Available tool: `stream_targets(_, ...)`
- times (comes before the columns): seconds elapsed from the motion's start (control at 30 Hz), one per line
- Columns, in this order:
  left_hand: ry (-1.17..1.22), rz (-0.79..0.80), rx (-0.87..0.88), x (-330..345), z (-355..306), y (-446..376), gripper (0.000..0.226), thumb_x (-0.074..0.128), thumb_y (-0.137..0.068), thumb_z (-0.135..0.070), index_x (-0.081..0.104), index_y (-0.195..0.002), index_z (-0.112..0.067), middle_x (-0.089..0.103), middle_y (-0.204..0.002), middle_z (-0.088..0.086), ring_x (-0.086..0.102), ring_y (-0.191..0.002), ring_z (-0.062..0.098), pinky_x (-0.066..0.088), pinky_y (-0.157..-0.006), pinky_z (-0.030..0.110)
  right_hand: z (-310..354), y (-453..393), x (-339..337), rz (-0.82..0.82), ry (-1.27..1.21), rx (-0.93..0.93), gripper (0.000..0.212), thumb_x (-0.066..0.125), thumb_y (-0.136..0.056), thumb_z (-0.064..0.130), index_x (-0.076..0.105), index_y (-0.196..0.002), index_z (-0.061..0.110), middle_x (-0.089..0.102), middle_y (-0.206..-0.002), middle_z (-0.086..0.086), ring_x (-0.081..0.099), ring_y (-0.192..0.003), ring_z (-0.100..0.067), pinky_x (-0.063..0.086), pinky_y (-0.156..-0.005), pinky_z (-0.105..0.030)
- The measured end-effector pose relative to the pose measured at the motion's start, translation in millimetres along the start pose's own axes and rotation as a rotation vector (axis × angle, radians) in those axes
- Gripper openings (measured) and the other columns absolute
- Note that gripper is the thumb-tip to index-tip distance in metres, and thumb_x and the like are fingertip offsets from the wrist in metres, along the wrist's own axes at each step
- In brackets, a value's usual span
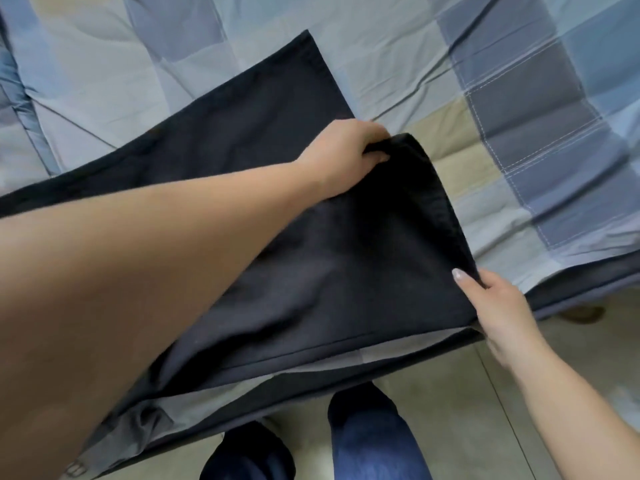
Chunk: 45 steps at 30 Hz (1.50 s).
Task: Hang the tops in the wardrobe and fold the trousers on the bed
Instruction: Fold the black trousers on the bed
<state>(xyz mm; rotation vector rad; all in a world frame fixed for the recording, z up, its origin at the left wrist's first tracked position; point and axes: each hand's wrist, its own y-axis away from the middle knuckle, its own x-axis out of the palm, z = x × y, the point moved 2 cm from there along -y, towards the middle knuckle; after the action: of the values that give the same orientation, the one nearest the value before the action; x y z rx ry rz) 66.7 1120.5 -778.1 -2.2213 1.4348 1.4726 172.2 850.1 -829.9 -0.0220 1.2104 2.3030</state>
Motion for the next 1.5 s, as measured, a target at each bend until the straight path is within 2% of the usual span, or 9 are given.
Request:
stream_targets(0.13,0.022,0.205,-0.123,39.8,10.1,-0.4,0.019,0.059,-0.092,-0.020,0.067,-0.106,-0.011,0.063,-0.101,0.002,0.057,-0.102,0.021,0.039,-0.078,0.024,-19.2,-11.4,-8.0,0.125,0.405,0.040,0.021,0.058,-0.091,0.037,0.067,-0.079,0.023,0.071,-0.079,0.009,0.064,-0.074,-0.007,0.046,-0.059,-0.021)
stream_targets(0.37,0.544,-0.166,-0.326,16.1,28.7,-21.3,0.028,0.060,-0.091,-0.014,0.063,-0.119,-0.018,0.066,-0.107,-0.004,0.061,-0.090,0.003,0.044,-0.063,0.002,-30.1,-23.0,-15.8,-0.116,-0.245,0.063,0.011,0.062,-0.089,0.032,0.067,-0.099,0.030,0.073,-0.100,0.009,0.067,-0.095,-0.008,0.051,-0.083,-0.032)
stream_targets(0.47,0.651,-0.217,-0.474,0.2,68.8,3.5,0.024,0.057,-0.092,-0.014,0.062,-0.114,-0.024,0.067,-0.110,-0.004,0.063,-0.092,0.006,0.052,-0.072,0.018,-53.5,-9.1,-9.2,-0.079,-0.526,0.250,0.009,0.058,-0.094,0.029,0.062,-0.101,0.029,0.068,-0.107,0.004,0.064,-0.098,-0.011,0.051,-0.085,-0.033)
stream_targets(0.63,0.888,-0.283,-0.761,-2.0,135.4,123.9,0.018,0.055,-0.096,-0.015,0.060,-0.112,-0.023,0.065,-0.113,-0.002,0.064,-0.089,0.002,0.052,-0.079,0.022,-96.7,39.7,30.7,0.000,-0.729,0.472,0.028,0.055,-0.094,0.028,0.053,-0.121,0.020,0.065,-0.114,-0.002,0.063,-0.105,-0.016,0.049,-0.090,-0.042)
stream_targets(0.87,1.224,-0.656,-1.165,20.0,201.7,363.5,0.021,0.043,-0.099,-0.007,0.060,-0.104,-0.018,0.063,-0.112,0.006,0.062,-0.096,0.012,0.045,-0.093,0.033,-93.0,99.6,166.5,0.309,-0.711,0.605,0.029,0.050,-0.097,0.023,0.049,-0.126,0.017,0.061,-0.119,-0.004,0.060,-0.109,-0.018,0.046,-0.092,-0.040)
stream_targets(1.07,1.375,-0.884,-1.422,61.4,209.2,506.5,0.012,0.052,-0.097,-0.010,0.064,-0.096,-0.014,0.068,-0.101,0.004,0.064,-0.095,0.014,0.059,-0.074,0.031,-69.1,133.7,279.8,0.384,-0.648,0.617,0.013,0.054,-0.096,0.023,0.055,-0.108,0.017,0.057,-0.119,-0.007,0.060,-0.108,-0.019,0.046,-0.094,-0.039)
stream_targets(1.17,1.512,-0.848,-1.534,88.9,211.7,539.8,0.009,0.053,-0.097,-0.010,0.062,-0.096,-0.009,0.068,-0.100,0.006,0.065,-0.097,0.016,0.050,-0.086,0.038,-66.1,150.8,328.4,0.324,-0.622,0.647,0.007,0.050,-0.099,0.020,0.054,-0.101,0.016,0.052,-0.128,-0.011,0.052,-0.122,-0.025,0.042,-0.102,-0.041)
stream_targets(1.37,1.685,-0.937,-1.428,101.0,242.8,551.5,0.015,0.047,-0.097,-0.002,0.058,-0.105,-0.006,0.069,-0.105,0.011,0.067,-0.086,0.011,0.048,-0.087,0.035,-55.3,182.0,410.2,0.223,-0.839,0.578,0.033,0.057,-0.094,0.030,0.057,-0.124,0.014,0.063,-0.126,-0.006,0.061,-0.112,-0.024,0.047,-0.098,-0.041)
stream_targets(1.5,1.972,-1.162,-1.082,73.0,273.1,557.6,0.022,0.050,-0.092,0.000,0.063,-0.108,-0.008,0.073,-0.098,0.009,0.069,-0.091,0.020,0.055,-0.084,0.036,-43.9,215.5,437.8,0.184,-1.012,0.454,0.039,0.068,-0.084,0.034,0.062,-0.119,0.018,0.071,-0.110,-0.006,0.070,-0.098,-0.024,0.056,-0.082,-0.035)
